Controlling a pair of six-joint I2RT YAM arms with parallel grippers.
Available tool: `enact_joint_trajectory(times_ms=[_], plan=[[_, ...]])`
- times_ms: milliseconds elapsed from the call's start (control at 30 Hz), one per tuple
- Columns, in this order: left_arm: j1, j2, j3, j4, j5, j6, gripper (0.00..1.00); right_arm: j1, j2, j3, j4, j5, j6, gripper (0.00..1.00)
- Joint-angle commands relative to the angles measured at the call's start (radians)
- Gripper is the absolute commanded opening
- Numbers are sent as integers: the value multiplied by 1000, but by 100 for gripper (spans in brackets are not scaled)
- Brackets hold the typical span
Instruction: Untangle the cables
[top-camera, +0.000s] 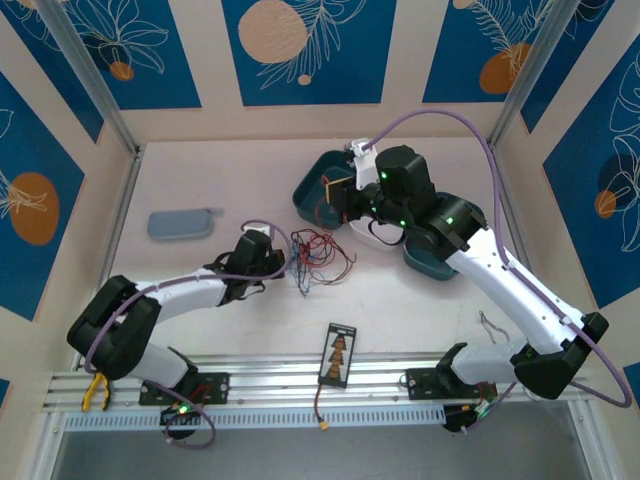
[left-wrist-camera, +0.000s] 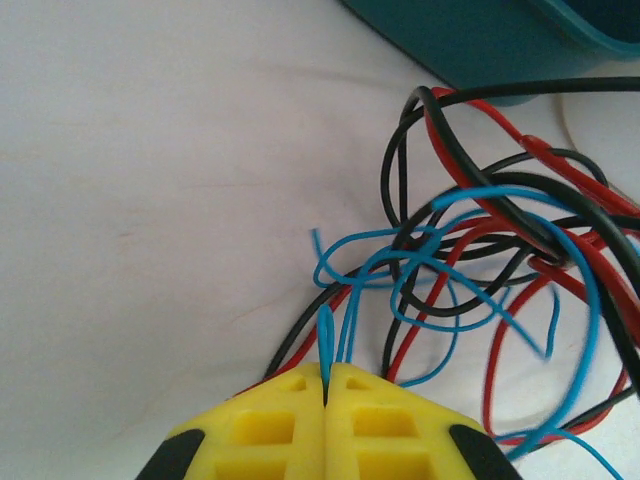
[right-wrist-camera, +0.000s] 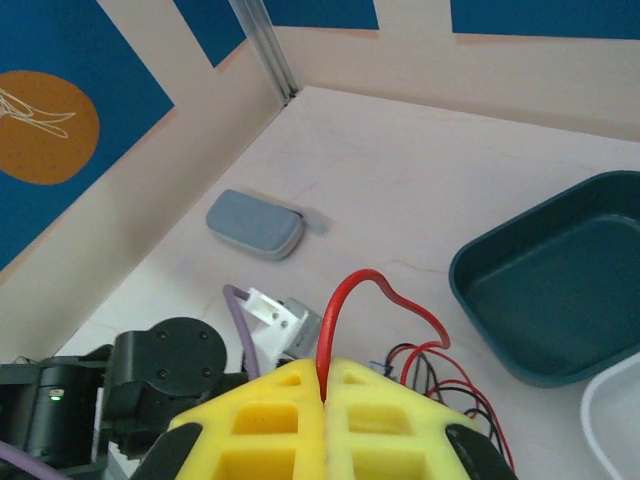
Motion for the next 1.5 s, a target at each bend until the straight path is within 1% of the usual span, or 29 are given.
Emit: enact_joint_trajectory(times_ms=[0, 167, 333, 533, 800, 1000, 1100, 1133, 1200, 1233, 1333, 1467], plan=[[22, -43, -20, -76, -50, 23, 0, 8, -35, 56, -28, 43, -50, 0], [52, -110, -44, -146, -110, 34, 0, 8, -83, 67, -34, 77, -70, 0], [110, -196, -62, -224, -161, 59, 0, 8, -124, 90, -62, 132, -83, 0], [210, -287, -77, -274, -142, 83, 0, 8, -139, 145, -101, 154, -111, 0], [286, -379, -96, -333, -164, 101, 0, 5, -127, 212, -148, 199, -130, 0], [333, -414, -91, -379, -189, 112, 0, 5, -100, 260, -173, 167, -137, 0], [355, -429, -81, -403, -198, 118, 0, 6, -89, 258, -158, 113, -127, 0], [359, -436, -77, -406, -191, 124, 8, 8, -85, 247, -147, 87, -119, 0], [359, -452, -63, -406, -167, 144, 29, 9, -70, 233, -132, 36, -109, 0], [361, -459, -53, -410, -150, 154, 37, 11, -55, 236, -133, 20, -107, 0], [361, -482, -6, -435, -93, 172, 54, 19, -10, 256, -147, 2, -109, 0], [361, -507, 63, -478, -28, 175, 66, 30, 35, 271, -138, -32, -113, 0]])
